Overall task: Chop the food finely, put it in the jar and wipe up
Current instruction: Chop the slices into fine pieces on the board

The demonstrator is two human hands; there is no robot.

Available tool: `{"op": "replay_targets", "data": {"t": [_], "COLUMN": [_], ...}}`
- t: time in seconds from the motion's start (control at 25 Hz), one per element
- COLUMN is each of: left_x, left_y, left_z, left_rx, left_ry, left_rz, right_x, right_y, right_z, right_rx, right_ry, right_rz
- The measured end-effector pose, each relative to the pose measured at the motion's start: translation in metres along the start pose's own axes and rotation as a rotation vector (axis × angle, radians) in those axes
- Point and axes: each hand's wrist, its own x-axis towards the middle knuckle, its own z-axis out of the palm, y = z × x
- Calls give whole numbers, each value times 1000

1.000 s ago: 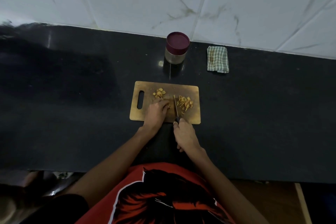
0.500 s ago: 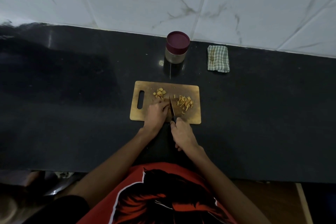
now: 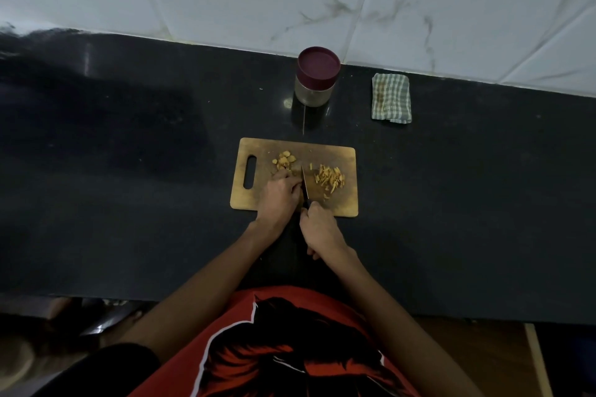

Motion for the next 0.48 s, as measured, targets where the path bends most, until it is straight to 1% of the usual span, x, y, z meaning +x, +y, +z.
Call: {"op": "replay_targets", "data": {"t": [0.16, 0.32, 0.48], "left_x": [0, -1, -3], "left_y": [2, 2, 3], "left_z": [0, -1, -2], "left_rx": [-3, 6, 10], "left_ry": [14, 21, 29], "left_rz": [-3, -2, -6], "right_x": [4, -8, -13], "right_y": [-3, 13, 22], "right_z": [0, 4, 8], "right_rx": [20, -53, -111], "right_ry": [-1, -16, 52], "right_rz": [14, -31, -50]}}
